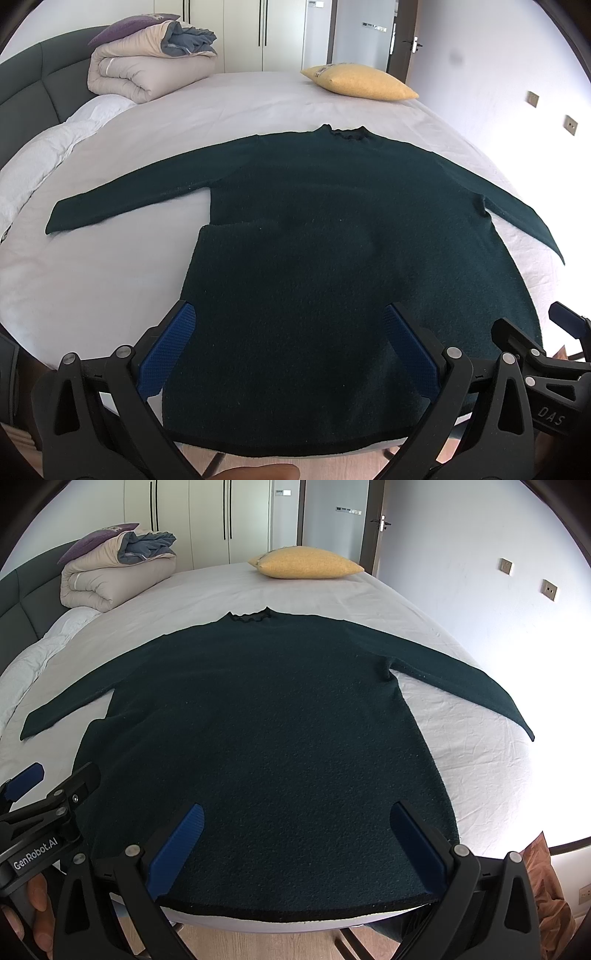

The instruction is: Fold small clothes

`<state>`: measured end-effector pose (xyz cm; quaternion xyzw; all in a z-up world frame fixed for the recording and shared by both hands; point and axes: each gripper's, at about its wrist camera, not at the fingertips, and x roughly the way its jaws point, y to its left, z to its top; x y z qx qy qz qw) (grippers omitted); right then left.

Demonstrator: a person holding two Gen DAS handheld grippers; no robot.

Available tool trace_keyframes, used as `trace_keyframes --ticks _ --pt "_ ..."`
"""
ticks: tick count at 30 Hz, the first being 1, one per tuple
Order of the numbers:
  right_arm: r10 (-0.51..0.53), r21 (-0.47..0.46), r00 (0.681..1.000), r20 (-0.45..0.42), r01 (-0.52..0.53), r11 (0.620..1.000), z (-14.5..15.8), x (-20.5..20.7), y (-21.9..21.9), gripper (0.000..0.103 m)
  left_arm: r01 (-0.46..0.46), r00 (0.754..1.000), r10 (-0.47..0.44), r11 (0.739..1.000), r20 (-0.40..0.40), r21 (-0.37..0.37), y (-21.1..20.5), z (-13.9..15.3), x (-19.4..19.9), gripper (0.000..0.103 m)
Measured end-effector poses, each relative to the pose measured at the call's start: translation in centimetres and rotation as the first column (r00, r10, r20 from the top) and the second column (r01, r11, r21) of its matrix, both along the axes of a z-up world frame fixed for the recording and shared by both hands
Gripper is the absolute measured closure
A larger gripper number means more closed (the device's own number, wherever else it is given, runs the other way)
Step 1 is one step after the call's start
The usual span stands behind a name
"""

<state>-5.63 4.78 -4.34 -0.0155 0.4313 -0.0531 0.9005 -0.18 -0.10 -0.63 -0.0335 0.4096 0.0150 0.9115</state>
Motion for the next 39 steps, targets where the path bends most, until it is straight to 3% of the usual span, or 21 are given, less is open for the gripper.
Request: trace_keyframes --ticks 39 --pt "0.0 0.002 1.0 0.001 0.0 1.0 0.0 -0.11 0.13 0.0 -0.001 1.0 0.001 1.0 -0.005 -0.009 -0.32 -0.4 -0.05 0.0"
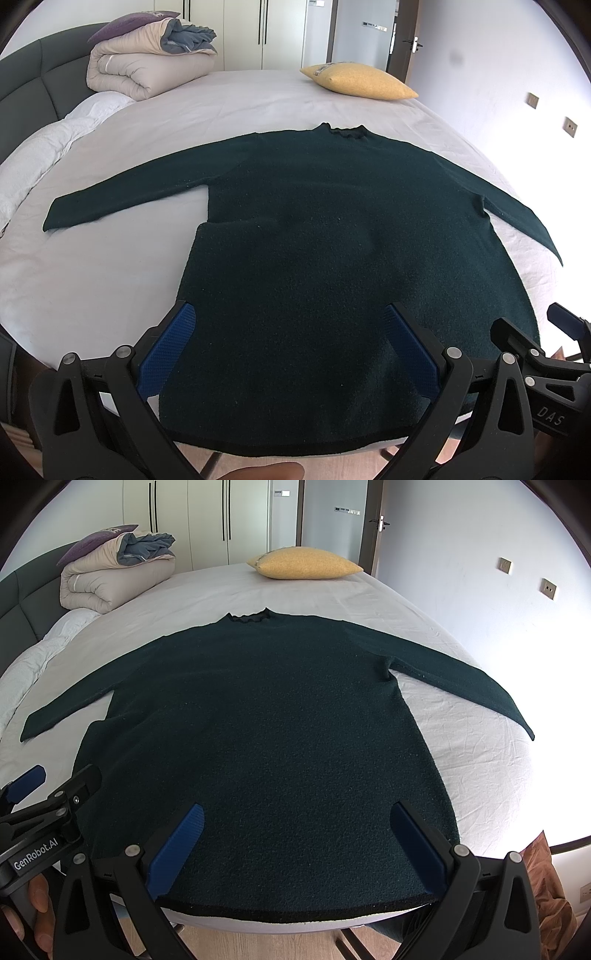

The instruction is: Fold small clothes

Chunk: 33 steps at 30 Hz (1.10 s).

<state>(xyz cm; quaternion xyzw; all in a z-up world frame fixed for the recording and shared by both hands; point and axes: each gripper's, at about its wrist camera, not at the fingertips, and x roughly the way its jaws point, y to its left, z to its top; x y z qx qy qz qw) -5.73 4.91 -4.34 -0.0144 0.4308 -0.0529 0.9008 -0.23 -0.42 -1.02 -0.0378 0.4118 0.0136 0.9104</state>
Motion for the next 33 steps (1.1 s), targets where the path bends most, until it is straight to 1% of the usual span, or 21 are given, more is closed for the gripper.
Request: trace_keyframes --ticks 22,33 --pt "0.0 0.001 1.0 -0.001 0.0 1.0 -0.07 -0.07 0.0 0.0 -0.002 1.0 0.002 1.0 -0.008 -0.006 -0.17 -0.16 -0.19 0.0" --pt "0.0 -0.001 1.0 -0.009 0.0 1.0 -0.5 0.16 -0.29 0.0 -0.002 1.0 0.001 1.0 -0.017 -0.012 0.12 -0.64 0.48 0.0"
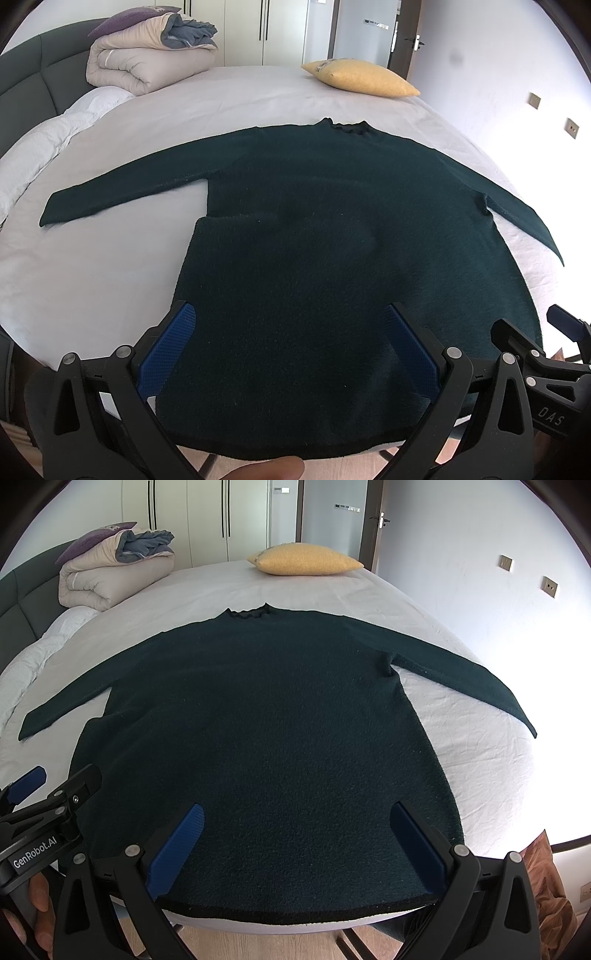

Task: Fold small clothes
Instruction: 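Grasp the sweater sleeve with the right gripper and lift it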

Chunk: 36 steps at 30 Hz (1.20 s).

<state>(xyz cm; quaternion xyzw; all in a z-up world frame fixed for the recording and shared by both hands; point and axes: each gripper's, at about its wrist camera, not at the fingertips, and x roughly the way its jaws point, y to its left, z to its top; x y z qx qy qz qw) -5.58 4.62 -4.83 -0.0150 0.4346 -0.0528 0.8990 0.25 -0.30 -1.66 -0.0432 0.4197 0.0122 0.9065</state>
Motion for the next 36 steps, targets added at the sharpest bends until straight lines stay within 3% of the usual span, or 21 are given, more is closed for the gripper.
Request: trace_keyframes --ticks 7,13,18,20,23,25,27,29,30,32,34,36 --pt "-0.037 0.058 0.998 0.058 0.034 0.998 0.5 0.3 -1.6 0.0 0.038 0.999 -0.039 0.998 -0.022 -0.056 -0.1 -0.6 1.4 0.0" --pt "-0.184 0.115 0.977 0.106 0.172 0.978 2.0 1.1 -9.2 0.0 0.079 0.995 -0.087 0.986 -0.046 -0.147 -0.2 -0.6 4.5 0.0" --pt "-0.389 0.173 0.914 0.118 0.366 0.914 2.9 1.5 -19.5 0.0 0.124 0.992 -0.128 0.965 -0.006 -0.233 -1.1 -0.3 6.9 0.0" --pt "-0.451 0.176 0.884 0.121 0.428 0.886 3.0 1.7 -23.3 0.0 0.133 0.989 -0.144 0.965 -0.034 -0.227 -2.1 -0.6 8.0 0.0" --pt "-0.521 0.184 0.846 0.111 0.498 0.848 2.7 2.3 -29.1 0.0 0.156 0.979 -0.175 0.975 -0.108 -0.161 -3.6 -1.6 10.1 0.0" --pt "-0.57 0.256 0.818 0.071 0.538 0.803 2.1 2.6 -33.3 0.0 0.124 0.985 -0.137 0.985 -0.107 -0.121 -3.8 -1.9 11.0 0.0" --pt "-0.612 0.373 0.79 0.024 0.561 0.739 1.1 2.8 -36.8 0.0 0.115 0.988 -0.127 0.985 -0.091 -0.127 -3.8 -2.1 12.3 0.0" --pt "-0.646 0.525 0.762 -0.057 0.573 0.629 -0.8 3.2 -40.0 0.0 0.114 0.988 -0.126 0.986 -0.095 -0.121 -4.0 -2.4 13.2 0.0" --pt "-0.653 0.621 0.751 -0.104 0.562 0.547 -2.0 3.3 -41.6 0.001 0.116 0.987 -0.127 0.988 -0.102 -0.106 -4.3 -2.7 14.1 0.0" --pt "-0.662 0.723 0.735 -0.15 0.538 0.434 -3.6 3.9 -43.5 0.002 0.135 0.984 -0.147 0.985 -0.104 -0.11 -4.8 -3.0 15.1 0.0" --pt "-0.689 0.782 0.71 -0.144 0.508 0.361 -4.0 4.0 -44.8 0.002 0.147 0.982 -0.159 0.982 -0.1 -0.117 -5.4 -3.3 16.2 0.0" --pt "-0.692 0.834 0.706 -0.153 0.467 0.292 -4.2 4.6 -45.6 0.004 0.154 0.981 -0.168 0.979 -0.098 -0.136 -5.8 -3.8 17.1 0.0"
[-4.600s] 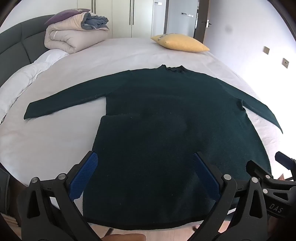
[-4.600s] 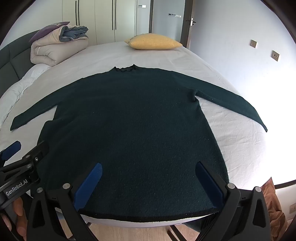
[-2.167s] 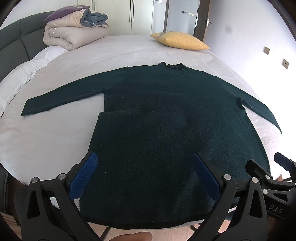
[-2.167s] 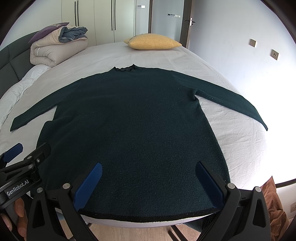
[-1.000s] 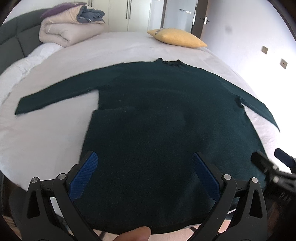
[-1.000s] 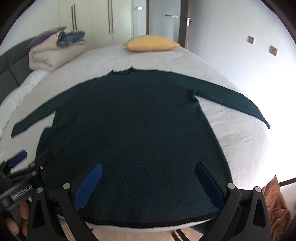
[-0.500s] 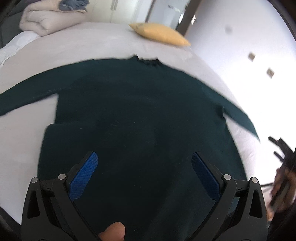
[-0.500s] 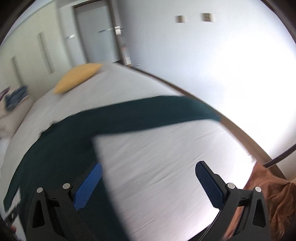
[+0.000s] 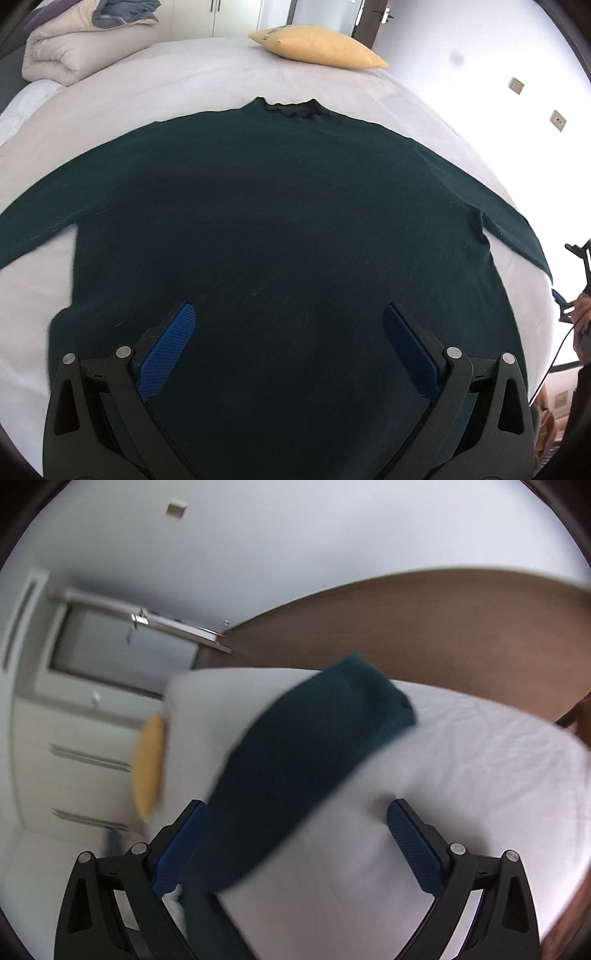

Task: Fold small clothes
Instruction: 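Grasp the sweater sleeve with the right gripper and lift it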

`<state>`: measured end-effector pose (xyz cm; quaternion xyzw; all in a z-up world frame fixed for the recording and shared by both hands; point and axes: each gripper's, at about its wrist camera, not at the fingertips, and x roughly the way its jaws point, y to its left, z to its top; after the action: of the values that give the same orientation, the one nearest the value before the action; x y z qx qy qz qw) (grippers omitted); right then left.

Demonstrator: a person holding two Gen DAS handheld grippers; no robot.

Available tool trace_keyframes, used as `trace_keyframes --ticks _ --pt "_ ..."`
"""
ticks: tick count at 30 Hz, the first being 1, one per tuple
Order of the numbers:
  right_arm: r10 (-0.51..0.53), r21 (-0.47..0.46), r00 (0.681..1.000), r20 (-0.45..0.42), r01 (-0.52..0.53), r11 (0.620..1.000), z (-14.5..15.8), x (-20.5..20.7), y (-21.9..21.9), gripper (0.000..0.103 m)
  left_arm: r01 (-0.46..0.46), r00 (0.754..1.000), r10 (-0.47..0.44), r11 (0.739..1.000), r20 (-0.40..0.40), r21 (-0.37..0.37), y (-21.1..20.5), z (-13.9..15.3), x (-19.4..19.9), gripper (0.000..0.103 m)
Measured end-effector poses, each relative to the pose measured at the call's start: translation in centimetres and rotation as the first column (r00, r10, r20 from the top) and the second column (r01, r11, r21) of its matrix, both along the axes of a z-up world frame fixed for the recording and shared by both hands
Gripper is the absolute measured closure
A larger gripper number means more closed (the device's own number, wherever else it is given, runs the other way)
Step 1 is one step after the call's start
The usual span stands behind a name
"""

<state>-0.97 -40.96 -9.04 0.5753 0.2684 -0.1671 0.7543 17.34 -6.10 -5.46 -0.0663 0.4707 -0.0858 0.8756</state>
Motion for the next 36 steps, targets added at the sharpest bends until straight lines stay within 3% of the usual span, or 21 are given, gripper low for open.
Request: trace_keyframes --ticks 6,9,15,18,20,23,28,32,34,36 --pt "-0.019 0.105 0.999 0.047 0.014 0.994 -1.5 1.2 -0.3 0.012 0.011 0.999 -0.012 1.0 -0.03 -0.028 -1.2 -1.9 1.3 0.0" --pt "-0.062 0.148 0.996 0.071 0.051 0.988 -2.2 2.6 -1.7 0.015 0.021 1.0 -0.022 1.0 -0.018 -0.02 -1.4 -2.4 1.5 0.0" --pt "-0.188 0.205 0.968 0.168 0.153 0.967 -3.4 0.9 -2.7 0.026 0.025 1.0 -0.025 0.999 -0.005 -0.04 -0.4 -2.5 1.4 0.0" --pt "-0.218 0.187 0.963 0.161 0.188 0.964 -3.9 0.4 -3.2 0.044 0.013 1.0 -0.013 0.998 -0.009 -0.061 0.4 -2.8 1.9 0.0" --pt "-0.227 0.175 0.963 0.145 0.201 0.964 -4.1 0.3 -3.6 0.064 0.008 1.0 -0.009 0.998 -0.01 -0.068 0.8 -2.8 2.2 0.0" --pt "-0.211 0.155 0.97 0.116 0.192 0.969 -4.3 1.1 -4.3 0.086 0.0 1.0 -0.001 0.998 -0.01 -0.063 1.4 -2.8 3.4 0.0" --pt "-0.162 0.017 0.984 0.071 0.161 0.987 -1.6 3.9 -3.4 0.092 -0.024 1.0 0.023 0.995 -0.014 -0.1 2.9 -1.9 5.9 0.0" --pt "-0.014 -0.172 0.999 0.04 0.021 0.985 2.7 8.0 0.1 0.093 -0.033 0.999 0.033 0.992 0.001 -0.123 4.2 -0.7 8.0 0.0" --pt "0.098 -0.282 0.995 0.016 -0.09 0.955 5.3 11.0 3.7 0.093 -0.04 0.999 0.042 0.989 0.013 -0.145 4.9 -0.1 8.5 0.0" --pt "0.234 -0.384 0.972 -0.018 -0.223 0.896 7.4 14.3 8.7 0.093 -0.064 0.997 0.07 0.989 0.04 -0.134 5.7 0.7 9.0 0.0"
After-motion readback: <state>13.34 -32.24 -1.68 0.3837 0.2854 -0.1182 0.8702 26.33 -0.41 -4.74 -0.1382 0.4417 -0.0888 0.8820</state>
